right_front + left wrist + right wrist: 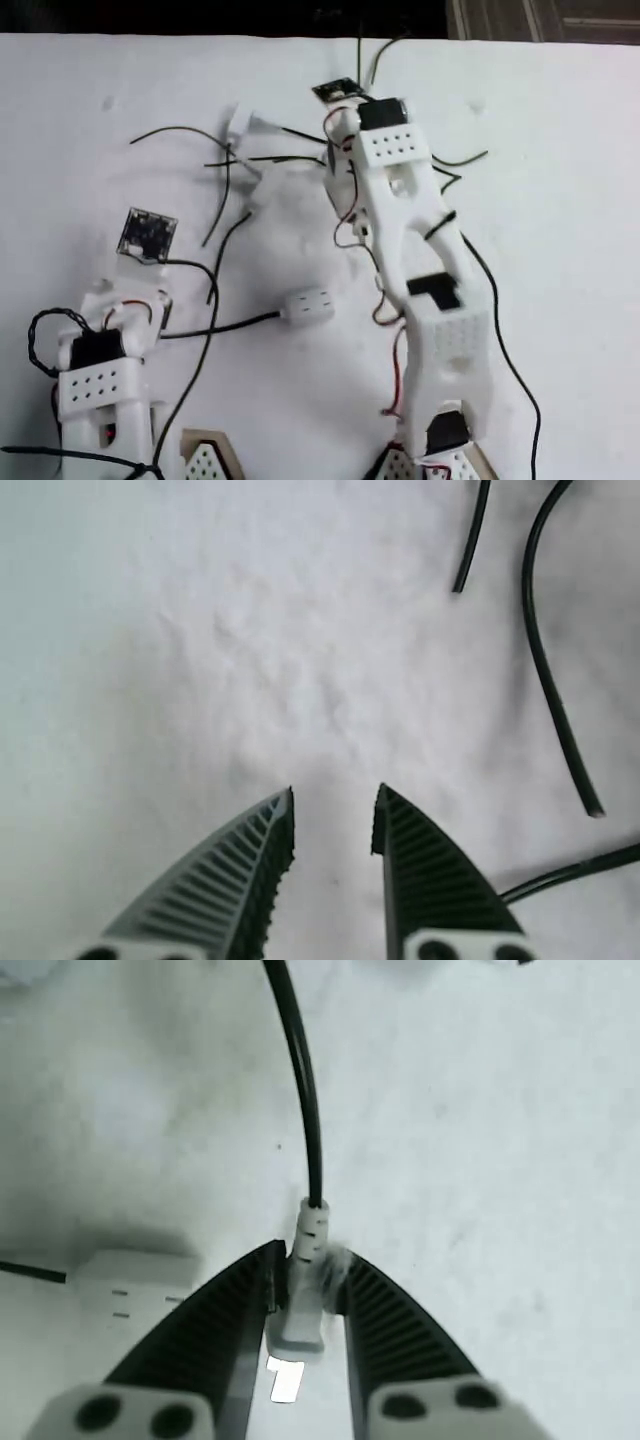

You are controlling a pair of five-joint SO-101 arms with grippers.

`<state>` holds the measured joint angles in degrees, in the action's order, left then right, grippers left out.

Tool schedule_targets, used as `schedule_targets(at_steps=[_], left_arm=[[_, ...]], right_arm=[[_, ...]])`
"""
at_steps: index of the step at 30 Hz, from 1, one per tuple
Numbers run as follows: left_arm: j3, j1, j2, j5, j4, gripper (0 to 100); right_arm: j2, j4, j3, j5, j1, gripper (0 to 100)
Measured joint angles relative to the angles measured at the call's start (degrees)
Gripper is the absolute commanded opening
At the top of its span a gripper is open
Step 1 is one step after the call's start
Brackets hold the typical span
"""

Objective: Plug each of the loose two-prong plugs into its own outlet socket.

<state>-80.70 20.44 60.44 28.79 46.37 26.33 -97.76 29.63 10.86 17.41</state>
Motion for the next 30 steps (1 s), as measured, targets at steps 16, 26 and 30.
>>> schedule_targets(at_steps=[16, 26, 30], left_arm=[[12.66, -7.21, 0.0, -12.13, 0.44, 14], [25.67, -21.54, 8.09, -22.07, 10.73, 14], [26.46, -30.33, 17.58, -24.18, 11.96, 14]], right_arm=[[-57.14, -0.35, -33.58, 0.0, 8.0, 1.7], [-79.82, 3.96, -41.93, -0.88, 18.99, 1.7], [-84.75, 6.24, -45.27, -4.57, 24.62, 1.7]])
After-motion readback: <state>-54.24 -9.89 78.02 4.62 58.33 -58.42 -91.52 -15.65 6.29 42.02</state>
